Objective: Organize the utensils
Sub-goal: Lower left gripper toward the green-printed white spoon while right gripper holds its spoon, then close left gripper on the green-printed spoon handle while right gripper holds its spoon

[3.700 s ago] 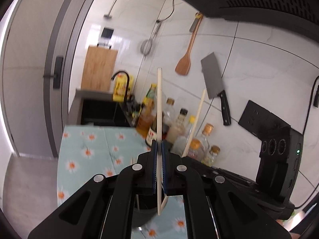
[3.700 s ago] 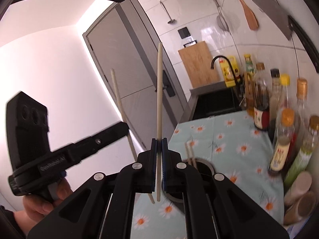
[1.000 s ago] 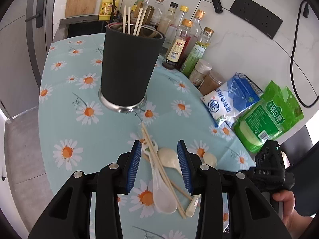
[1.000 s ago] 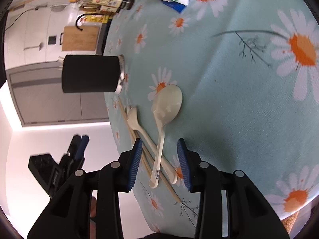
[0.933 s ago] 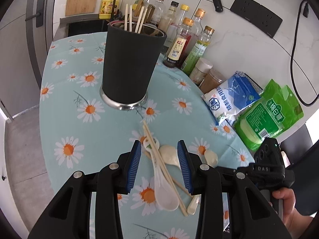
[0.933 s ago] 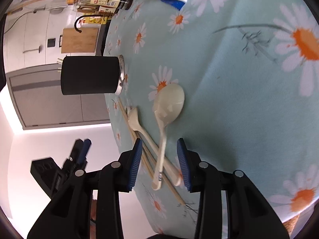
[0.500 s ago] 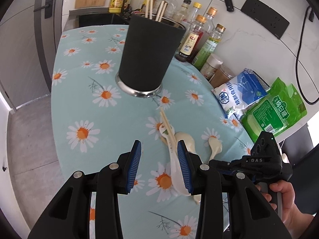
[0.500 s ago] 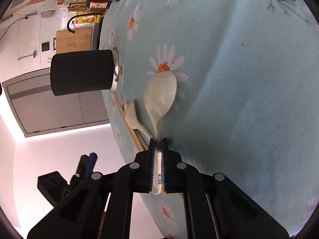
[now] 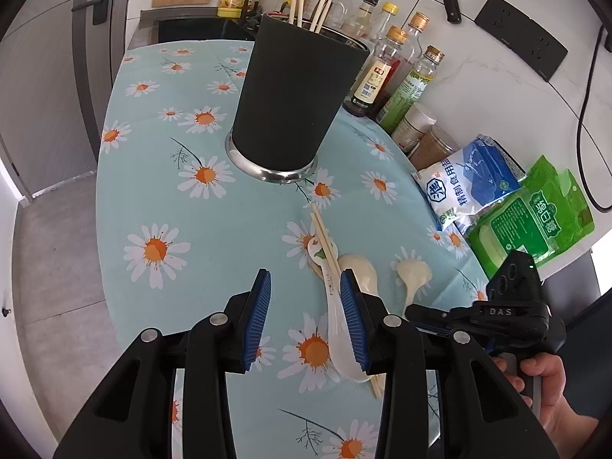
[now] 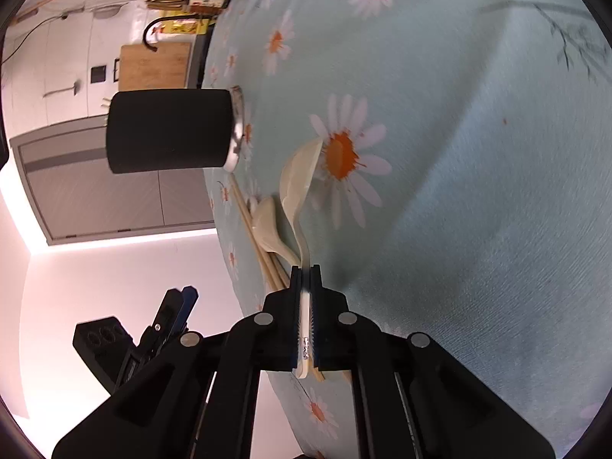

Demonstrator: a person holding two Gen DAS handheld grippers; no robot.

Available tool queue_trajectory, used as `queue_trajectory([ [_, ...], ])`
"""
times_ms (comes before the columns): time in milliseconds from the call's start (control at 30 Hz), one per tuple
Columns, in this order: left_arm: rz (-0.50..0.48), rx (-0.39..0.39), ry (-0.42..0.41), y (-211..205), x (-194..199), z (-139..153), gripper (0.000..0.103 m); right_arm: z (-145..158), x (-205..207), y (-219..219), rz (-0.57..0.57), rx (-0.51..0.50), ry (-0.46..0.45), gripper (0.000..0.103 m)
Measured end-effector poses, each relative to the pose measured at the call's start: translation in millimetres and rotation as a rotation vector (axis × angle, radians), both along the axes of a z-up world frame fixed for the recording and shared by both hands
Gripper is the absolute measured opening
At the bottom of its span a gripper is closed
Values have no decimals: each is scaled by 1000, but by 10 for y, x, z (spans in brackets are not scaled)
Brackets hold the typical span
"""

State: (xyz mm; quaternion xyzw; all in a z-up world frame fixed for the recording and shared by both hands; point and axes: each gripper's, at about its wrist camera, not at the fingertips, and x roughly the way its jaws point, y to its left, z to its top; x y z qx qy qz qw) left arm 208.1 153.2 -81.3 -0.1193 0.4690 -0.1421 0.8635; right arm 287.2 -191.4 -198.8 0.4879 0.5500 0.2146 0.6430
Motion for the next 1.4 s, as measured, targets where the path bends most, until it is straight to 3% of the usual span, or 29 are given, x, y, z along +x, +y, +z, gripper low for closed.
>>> queue_trajectory([
  [400, 37, 9, 68, -95, 50, -119, 36, 234, 129, -79, 109, -33, -51, 5],
  [600, -15, -85, 243, -198, 83, -374, 36, 436, 211, -147, 174, -27, -108, 5],
  [700, -45, 2, 321, -279, 113, -483, 36, 464, 250, -155, 214, -24, -120, 5],
  [933, -93, 61, 437, -436, 267, -576, 36, 478, 313, -187, 284, -1, -139, 5],
  [1067, -151, 158, 457, -556, 354, -632, 33, 451, 341, -217, 310, 23, -139, 5],
  [1200, -178, 190, 490, -590, 431, -673, 10, 448, 388, -247, 332, 27, -147, 5],
  [1400, -164, 192, 495, -614, 447, -699, 6, 444, 469, -259, 362, 32, -151, 5],
])
